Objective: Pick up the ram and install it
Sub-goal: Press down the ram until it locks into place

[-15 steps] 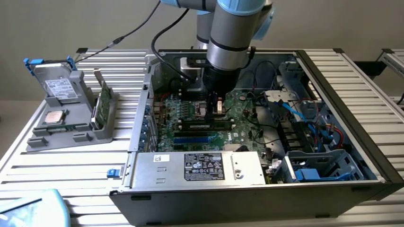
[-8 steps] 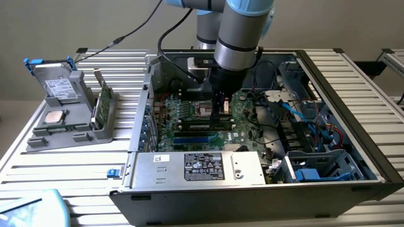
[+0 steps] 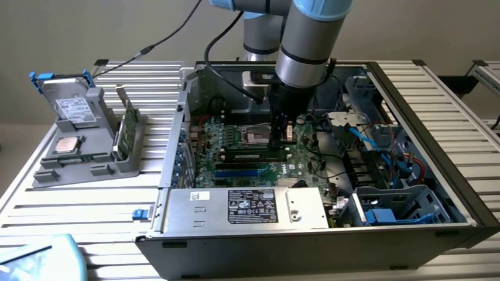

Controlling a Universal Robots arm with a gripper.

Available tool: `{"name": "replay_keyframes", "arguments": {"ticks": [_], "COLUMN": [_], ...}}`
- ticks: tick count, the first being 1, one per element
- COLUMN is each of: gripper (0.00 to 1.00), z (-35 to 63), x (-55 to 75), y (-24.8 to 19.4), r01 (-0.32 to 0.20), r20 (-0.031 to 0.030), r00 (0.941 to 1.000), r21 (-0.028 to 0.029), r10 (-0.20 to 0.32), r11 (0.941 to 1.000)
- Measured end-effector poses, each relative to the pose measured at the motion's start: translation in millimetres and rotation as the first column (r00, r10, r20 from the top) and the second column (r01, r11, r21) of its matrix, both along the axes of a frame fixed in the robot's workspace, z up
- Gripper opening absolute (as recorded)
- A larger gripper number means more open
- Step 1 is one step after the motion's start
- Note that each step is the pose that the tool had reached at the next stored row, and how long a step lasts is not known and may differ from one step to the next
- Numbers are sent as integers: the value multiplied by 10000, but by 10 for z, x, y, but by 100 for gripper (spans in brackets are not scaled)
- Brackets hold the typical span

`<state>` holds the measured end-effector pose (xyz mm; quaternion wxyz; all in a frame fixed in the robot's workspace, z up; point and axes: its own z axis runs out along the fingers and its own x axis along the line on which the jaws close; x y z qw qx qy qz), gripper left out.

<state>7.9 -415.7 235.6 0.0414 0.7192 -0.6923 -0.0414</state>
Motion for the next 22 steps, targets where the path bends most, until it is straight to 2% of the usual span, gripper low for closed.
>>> {"name": "replay_keyframes", "arguments": {"ticks": [4,15,20,22], "gripper": [11,11,11,11], "z": [-35,-90,-83,-28], "x": [5,6,6,5], "y": [0,0,1,1], "r01": [-1,-2,-1,0], "r20": [19,19,23,22], "r00": [10000,10000,10000,10000], "r21": [-1,-3,5,2], "r10": [1,2,1,0], "r11": [10000,10000,10000,10000]}}
